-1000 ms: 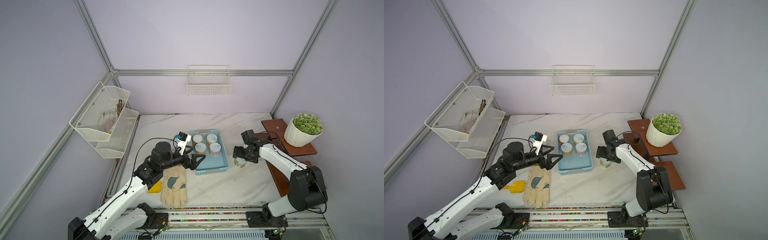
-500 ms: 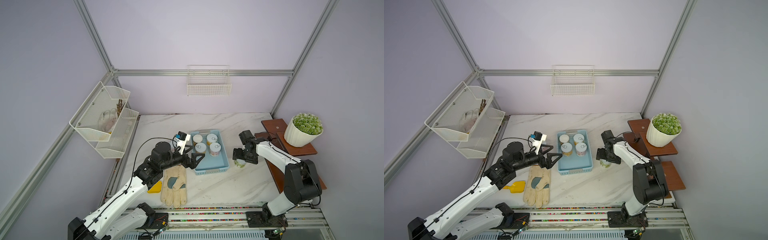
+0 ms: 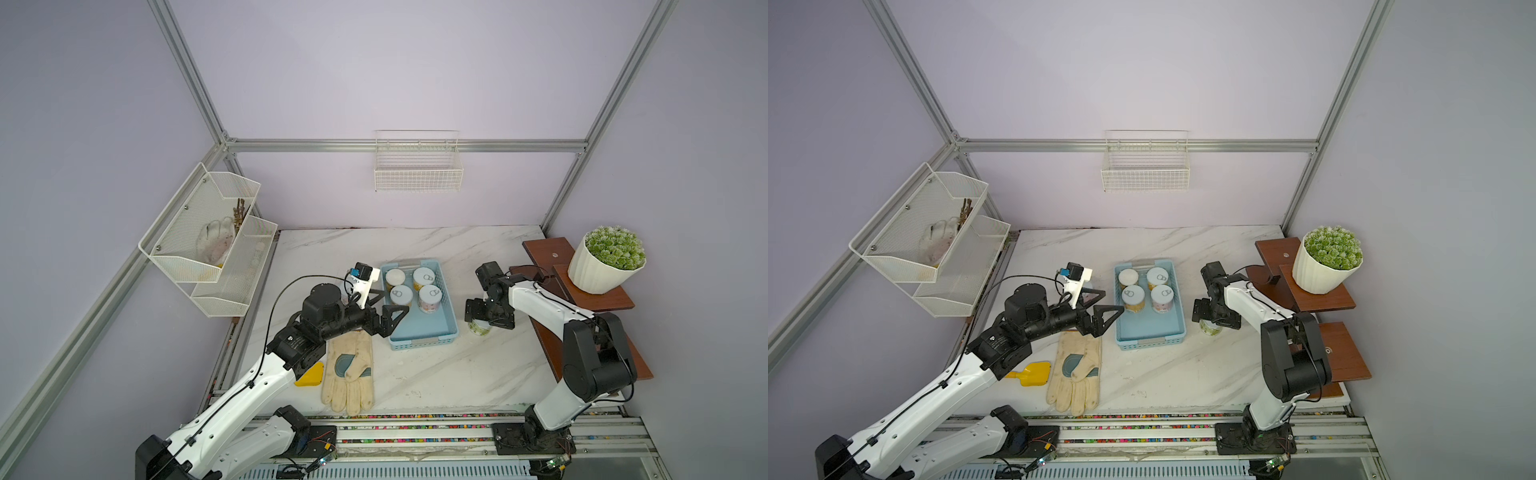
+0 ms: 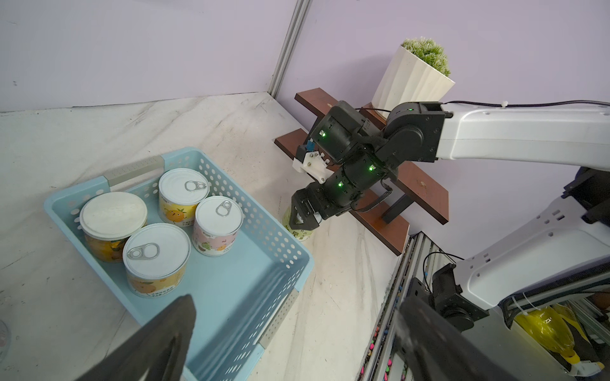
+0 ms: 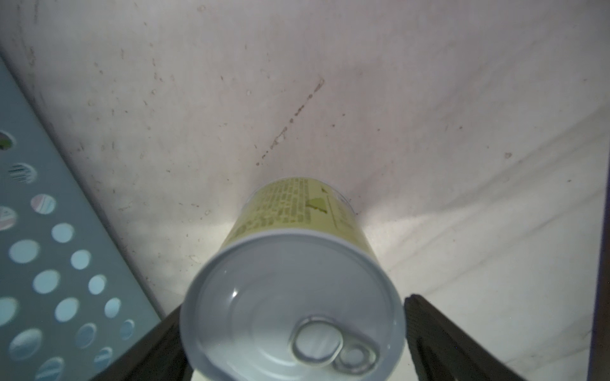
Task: Put the canned food in the basket
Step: Pick up the canned food from the center of the board.
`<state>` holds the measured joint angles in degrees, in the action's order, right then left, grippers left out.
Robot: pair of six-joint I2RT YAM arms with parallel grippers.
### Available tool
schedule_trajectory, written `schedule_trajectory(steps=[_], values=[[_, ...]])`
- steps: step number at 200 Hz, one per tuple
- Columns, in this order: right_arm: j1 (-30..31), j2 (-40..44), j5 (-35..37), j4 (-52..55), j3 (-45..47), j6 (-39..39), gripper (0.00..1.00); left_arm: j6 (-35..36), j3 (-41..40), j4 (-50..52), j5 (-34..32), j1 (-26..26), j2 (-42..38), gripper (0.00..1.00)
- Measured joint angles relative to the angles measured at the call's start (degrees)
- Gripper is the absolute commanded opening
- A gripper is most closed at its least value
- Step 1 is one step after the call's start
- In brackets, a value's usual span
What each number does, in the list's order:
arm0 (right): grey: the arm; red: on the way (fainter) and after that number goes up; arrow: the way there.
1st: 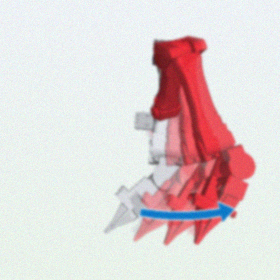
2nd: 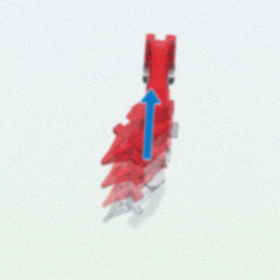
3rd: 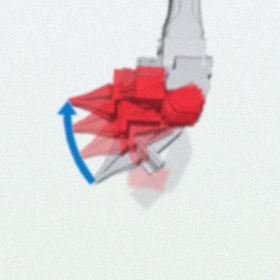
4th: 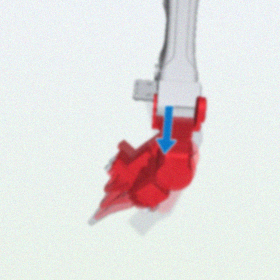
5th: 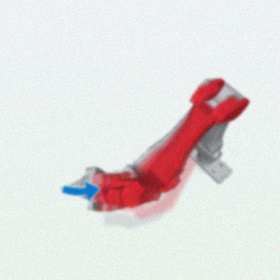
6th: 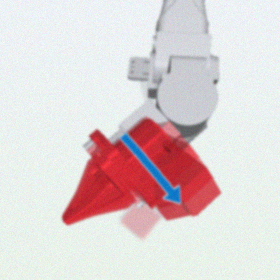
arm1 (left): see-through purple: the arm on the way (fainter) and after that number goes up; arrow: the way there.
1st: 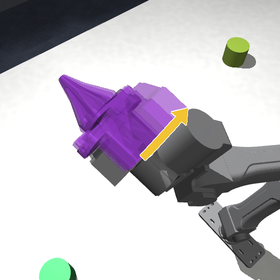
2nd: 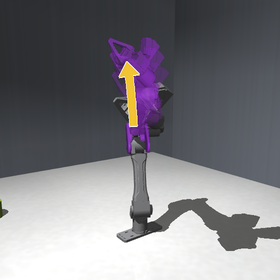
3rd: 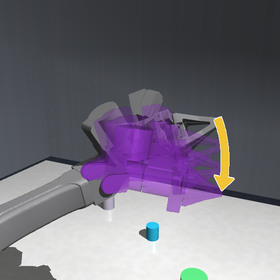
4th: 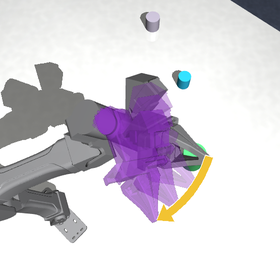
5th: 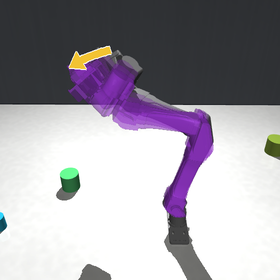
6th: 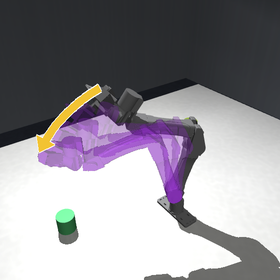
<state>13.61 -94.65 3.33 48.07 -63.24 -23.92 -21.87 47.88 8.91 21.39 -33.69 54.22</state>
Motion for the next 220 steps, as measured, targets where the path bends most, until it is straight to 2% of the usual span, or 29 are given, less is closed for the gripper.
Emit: schedule_trajectory(steps=[128,140,145,162,184,220], values=[[-0.1,-0.6,-0.3,-0.3,-0.9,0.7,0.72,0.0,0.0,0.3,-1.3,0.2,-0.7,1.0],[-0.1,-0.5,-0.2,-0.3,-0.9,0.7,0.68,0.0,0.0,0.6,-1.5,0.2,-0.7,1.0],[-0.1,-0.4,0.0,-0.3,-0.9,0.6,0.6,0.0,0.0,0.7,-1.6,0.2,-0.7,1.0],[-0.1,0.5,0.9,0.0,-0.8,0.4,0.51,0.0,0.0,1.0,-1.7,0.2,-0.7,1.0],[-0.2,5.2,2.5,0.9,-0.8,-0.1,0.38,0.0,0.0,1.1,-1.8,0.2,-0.7,1.0],[-0.4,14.4,3.8,4.1,-1.6,-0.2,0.35,0.0,0.0,1.1,-1.7,0.2,-0.6,1.0]])
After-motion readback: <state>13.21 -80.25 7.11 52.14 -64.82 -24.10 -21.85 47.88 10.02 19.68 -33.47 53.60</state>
